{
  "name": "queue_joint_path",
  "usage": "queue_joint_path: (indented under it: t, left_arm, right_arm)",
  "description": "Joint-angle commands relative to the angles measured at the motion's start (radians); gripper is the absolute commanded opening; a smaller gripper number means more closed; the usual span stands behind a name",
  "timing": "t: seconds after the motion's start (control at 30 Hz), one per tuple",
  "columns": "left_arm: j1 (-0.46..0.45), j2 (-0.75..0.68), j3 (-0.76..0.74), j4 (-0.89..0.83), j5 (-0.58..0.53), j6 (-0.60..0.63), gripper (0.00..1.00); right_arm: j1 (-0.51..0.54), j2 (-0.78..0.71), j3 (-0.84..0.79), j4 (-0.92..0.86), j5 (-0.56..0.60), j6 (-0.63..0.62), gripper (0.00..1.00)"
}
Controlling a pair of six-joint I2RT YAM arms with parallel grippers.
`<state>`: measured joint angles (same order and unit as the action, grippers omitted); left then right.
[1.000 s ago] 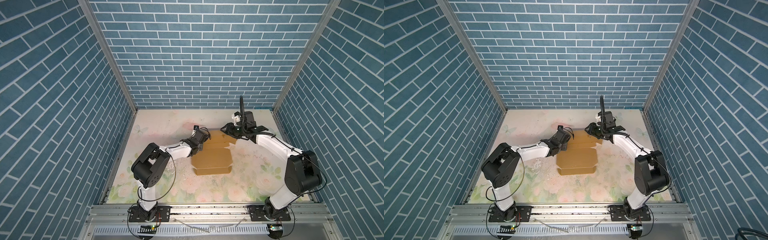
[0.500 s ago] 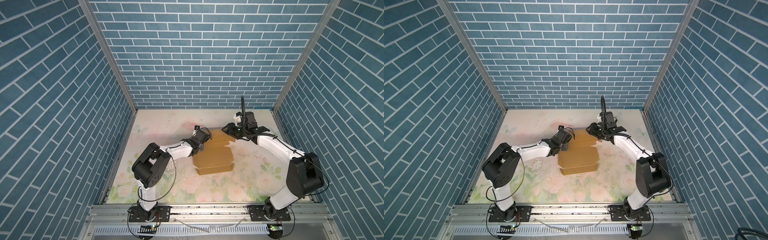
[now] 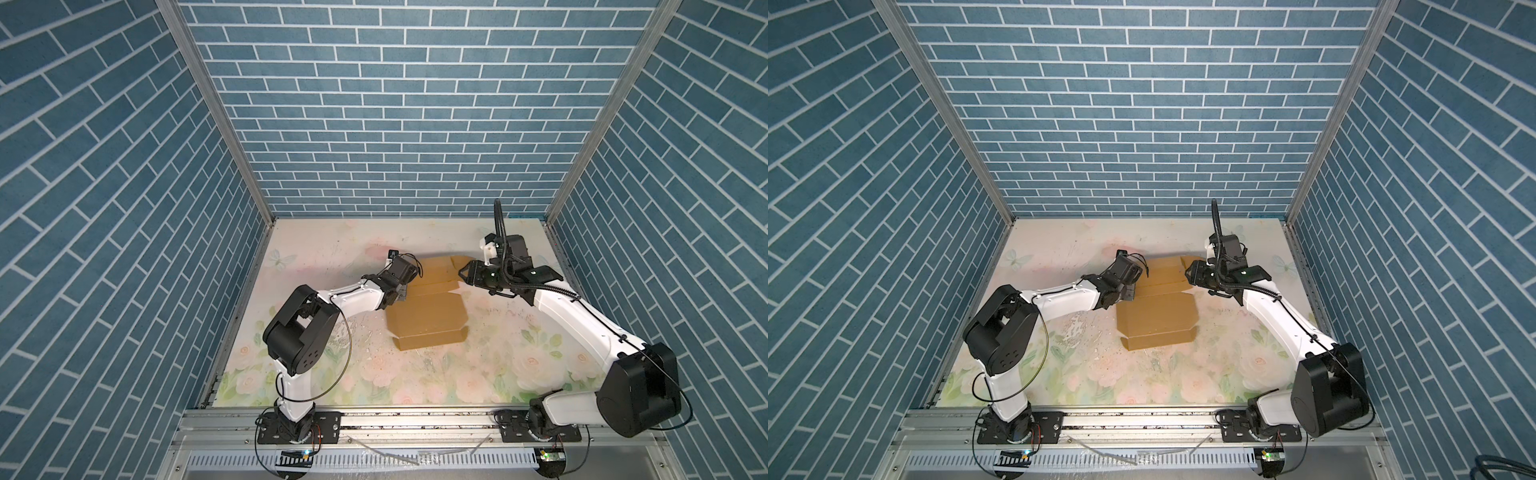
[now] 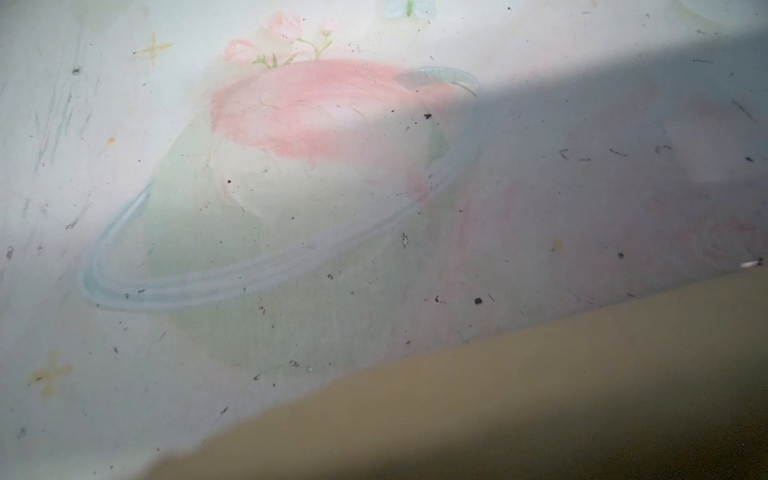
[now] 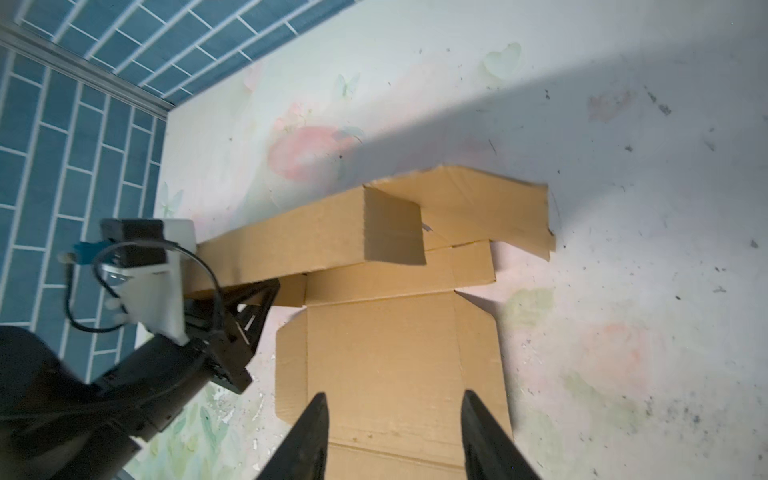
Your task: Fold the paper box
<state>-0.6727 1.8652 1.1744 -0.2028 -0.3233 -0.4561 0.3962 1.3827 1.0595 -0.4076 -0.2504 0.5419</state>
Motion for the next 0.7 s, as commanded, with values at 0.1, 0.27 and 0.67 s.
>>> queue_joint_path:
  t: [0.1, 0.27, 0.67]
  left_arm:
    - [0.019, 0.013, 0.002, -0.111, 0.078, 0.004, 0.15]
    - [0.022, 0.013, 0.011, -0.135, 0.081, 0.015, 0.15]
    - [0.034, 0.010, 0.014, -0.154, 0.121, 0.035, 0.15]
  right_arm:
    - [-0.002, 0.102, -0.072, 0.082, -0.018, -0.060, 0.52]
    - [0.001, 0.173, -0.102, 0.213, -0.012, -0.060, 0.55]
    - [0.001, 0.326, -0.127, 0.405, 0.017, -0.041, 0.56]
